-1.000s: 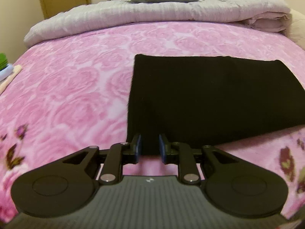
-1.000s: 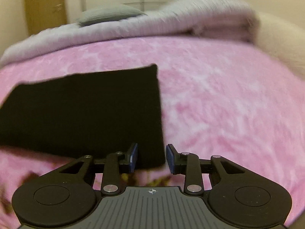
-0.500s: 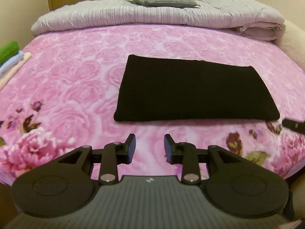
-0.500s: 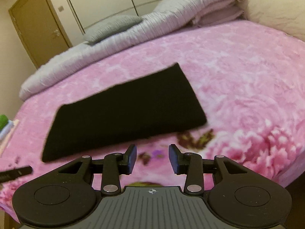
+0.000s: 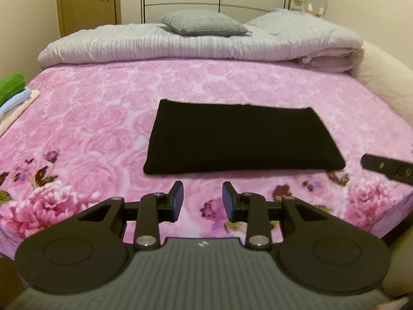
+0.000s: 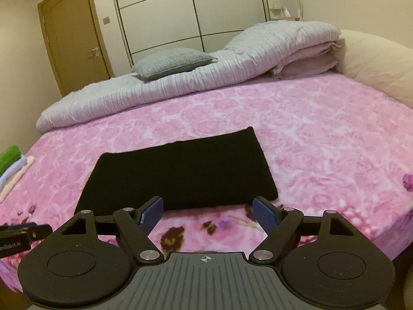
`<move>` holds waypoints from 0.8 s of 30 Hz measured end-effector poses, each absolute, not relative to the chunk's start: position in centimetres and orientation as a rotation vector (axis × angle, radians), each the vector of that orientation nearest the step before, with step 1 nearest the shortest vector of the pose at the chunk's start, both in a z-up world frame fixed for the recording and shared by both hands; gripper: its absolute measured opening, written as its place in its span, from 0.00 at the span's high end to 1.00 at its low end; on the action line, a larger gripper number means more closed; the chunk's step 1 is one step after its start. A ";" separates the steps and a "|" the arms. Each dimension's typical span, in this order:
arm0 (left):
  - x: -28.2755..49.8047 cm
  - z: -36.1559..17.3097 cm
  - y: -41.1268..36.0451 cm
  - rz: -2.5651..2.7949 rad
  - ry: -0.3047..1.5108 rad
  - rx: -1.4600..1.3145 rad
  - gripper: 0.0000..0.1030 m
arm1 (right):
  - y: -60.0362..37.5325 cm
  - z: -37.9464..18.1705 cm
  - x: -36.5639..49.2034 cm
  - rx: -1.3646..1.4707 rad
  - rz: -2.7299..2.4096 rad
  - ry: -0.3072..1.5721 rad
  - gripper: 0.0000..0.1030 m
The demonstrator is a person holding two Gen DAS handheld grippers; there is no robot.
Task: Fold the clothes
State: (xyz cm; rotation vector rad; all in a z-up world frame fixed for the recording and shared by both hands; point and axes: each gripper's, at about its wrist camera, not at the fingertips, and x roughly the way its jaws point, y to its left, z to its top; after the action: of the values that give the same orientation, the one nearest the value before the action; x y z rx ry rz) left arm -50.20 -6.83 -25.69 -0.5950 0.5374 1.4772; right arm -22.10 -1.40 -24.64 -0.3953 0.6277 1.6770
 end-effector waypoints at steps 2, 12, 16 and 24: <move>-50.3 -25.4 -7.1 1.469 0.519 -0.593 0.71 | -1.7 -24.4 -22.4 -0.407 1.673 0.621 0.22; -50.8 -25.5 -7.0 1.469 0.514 -0.598 0.71 | -2.0 -24.2 -23.7 -0.449 1.683 0.582 0.22; -50.8 -26.1 -6.4 1.465 0.531 -0.612 0.71 | -1.5 -24.5 -24.0 -0.463 1.687 0.583 0.22; -50.9 -27.7 -4.2 1.464 0.577 -0.649 0.71 | 0.5 -25.8 -24.1 -0.497 1.677 0.618 0.22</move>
State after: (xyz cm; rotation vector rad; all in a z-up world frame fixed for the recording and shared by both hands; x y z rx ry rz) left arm -50.94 -4.20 -27.70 -0.6486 0.5773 1.4637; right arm -24.11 0.51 -25.83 -0.4965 0.6184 1.6773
